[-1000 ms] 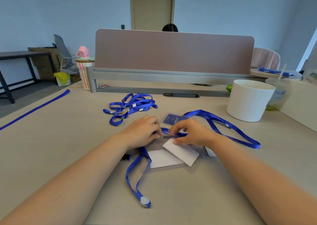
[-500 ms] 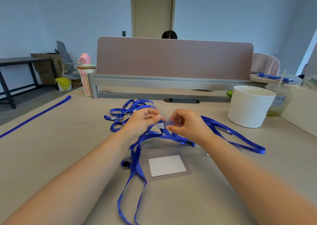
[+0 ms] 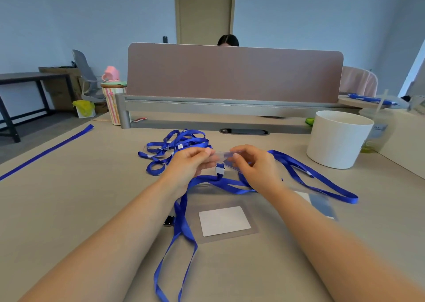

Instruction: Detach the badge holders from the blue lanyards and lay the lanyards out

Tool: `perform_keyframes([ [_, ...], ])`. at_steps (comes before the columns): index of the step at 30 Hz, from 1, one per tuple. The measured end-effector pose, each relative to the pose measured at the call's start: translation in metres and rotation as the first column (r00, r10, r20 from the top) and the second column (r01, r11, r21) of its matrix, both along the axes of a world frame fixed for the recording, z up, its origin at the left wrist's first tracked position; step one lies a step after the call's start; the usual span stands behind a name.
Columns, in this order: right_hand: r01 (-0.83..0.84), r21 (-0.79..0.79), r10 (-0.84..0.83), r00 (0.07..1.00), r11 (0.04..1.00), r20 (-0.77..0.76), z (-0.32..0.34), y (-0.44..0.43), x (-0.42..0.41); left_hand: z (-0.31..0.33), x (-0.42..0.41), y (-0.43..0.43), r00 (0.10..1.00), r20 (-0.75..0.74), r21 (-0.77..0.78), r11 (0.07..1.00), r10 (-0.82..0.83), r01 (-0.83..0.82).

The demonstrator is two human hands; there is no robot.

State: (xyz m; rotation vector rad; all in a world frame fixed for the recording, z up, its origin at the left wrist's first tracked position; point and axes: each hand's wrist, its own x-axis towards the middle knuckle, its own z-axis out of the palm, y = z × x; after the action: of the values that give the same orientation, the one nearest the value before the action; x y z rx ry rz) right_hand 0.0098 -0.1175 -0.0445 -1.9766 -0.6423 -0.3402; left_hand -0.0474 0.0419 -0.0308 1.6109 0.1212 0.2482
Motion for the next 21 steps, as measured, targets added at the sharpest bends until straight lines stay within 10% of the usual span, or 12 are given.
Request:
perform_keyframes([
  [5, -0.115, 0.203, 0.125, 0.991, 0.972, -0.037, 0.009, -0.001, -0.010, 0.004, -0.003, -0.004, 0.998, -0.020, -0.217, 0.975, -0.052, 0.046],
  [21, -0.271, 0.256, 0.352, 0.862, 0.928, -0.365, 0.011, -0.003, -0.015, -0.004, -0.003, -0.007, 0.968, 0.233, 0.075, 0.991, 0.094, -0.114],
])
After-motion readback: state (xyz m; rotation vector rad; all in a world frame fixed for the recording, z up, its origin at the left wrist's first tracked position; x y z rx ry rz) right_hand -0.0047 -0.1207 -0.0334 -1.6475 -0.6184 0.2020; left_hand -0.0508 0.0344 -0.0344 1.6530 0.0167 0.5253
